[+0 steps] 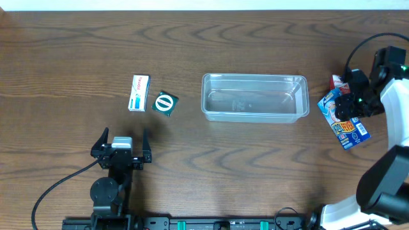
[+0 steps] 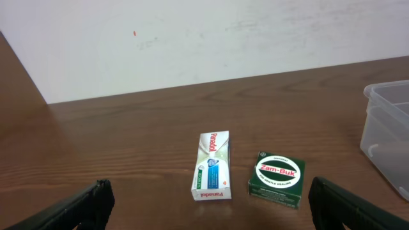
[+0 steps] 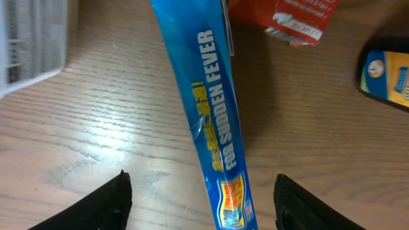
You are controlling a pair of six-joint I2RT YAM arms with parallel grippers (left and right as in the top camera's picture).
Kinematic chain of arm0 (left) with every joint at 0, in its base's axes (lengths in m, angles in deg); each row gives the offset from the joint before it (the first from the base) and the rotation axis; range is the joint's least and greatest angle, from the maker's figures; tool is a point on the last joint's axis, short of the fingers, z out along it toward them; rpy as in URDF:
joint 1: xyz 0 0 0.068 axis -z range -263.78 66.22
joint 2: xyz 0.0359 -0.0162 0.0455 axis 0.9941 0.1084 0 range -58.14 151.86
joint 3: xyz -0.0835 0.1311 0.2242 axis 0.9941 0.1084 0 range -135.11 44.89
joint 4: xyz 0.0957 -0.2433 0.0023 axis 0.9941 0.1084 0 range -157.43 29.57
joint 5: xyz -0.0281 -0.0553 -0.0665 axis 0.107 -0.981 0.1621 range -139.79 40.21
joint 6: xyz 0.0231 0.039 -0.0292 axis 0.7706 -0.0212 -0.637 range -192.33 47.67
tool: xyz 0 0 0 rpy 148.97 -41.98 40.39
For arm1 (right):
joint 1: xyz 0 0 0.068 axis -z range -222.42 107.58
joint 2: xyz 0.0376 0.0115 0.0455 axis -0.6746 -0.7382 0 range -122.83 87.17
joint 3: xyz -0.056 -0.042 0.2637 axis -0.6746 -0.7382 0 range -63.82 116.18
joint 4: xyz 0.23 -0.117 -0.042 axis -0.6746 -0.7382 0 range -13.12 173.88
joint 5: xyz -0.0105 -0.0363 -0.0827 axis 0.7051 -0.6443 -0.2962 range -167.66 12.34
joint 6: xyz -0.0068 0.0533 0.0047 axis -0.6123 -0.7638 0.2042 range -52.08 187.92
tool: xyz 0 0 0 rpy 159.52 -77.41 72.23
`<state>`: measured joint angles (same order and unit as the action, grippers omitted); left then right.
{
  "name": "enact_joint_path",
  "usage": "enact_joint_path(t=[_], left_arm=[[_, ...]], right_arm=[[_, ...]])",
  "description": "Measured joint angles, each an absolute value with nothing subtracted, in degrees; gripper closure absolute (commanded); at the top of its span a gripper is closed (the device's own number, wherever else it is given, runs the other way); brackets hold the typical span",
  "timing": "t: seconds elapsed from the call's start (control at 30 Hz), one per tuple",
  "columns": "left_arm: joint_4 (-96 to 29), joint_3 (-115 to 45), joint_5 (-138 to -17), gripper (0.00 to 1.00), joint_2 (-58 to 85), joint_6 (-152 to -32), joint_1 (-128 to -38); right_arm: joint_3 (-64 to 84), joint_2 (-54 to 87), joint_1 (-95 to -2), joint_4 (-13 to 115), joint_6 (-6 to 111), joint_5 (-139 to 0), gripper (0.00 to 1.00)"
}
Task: Pack container
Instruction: 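Reach right gripper to the blue Kool Fever box and grasp it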
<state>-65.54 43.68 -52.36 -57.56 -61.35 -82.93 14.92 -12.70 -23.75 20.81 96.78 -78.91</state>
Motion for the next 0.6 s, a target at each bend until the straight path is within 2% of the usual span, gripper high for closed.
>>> enact_joint_path(t=[0.2, 0.37, 0.6], left_arm=[[-65.54, 43.68, -52.36, 0.02, -57.56, -61.35, -82.93], [-65.54, 43.68, -52.36, 0.02, -57.56, -61.35, -82.93], [-65.54, 43.68, -52.36, 0.02, -57.53, -61.35, -82.93]], right_arm=[[14.92, -15.72, -23.75, 20.92, 97.0, -79.94, 0.48], [14.92, -16.7, -23.75, 21.51, 97.0, -80.2, 0.53], [14.92, -16.7, -23.75, 22.19, 96.48, -81.3, 0.68]])
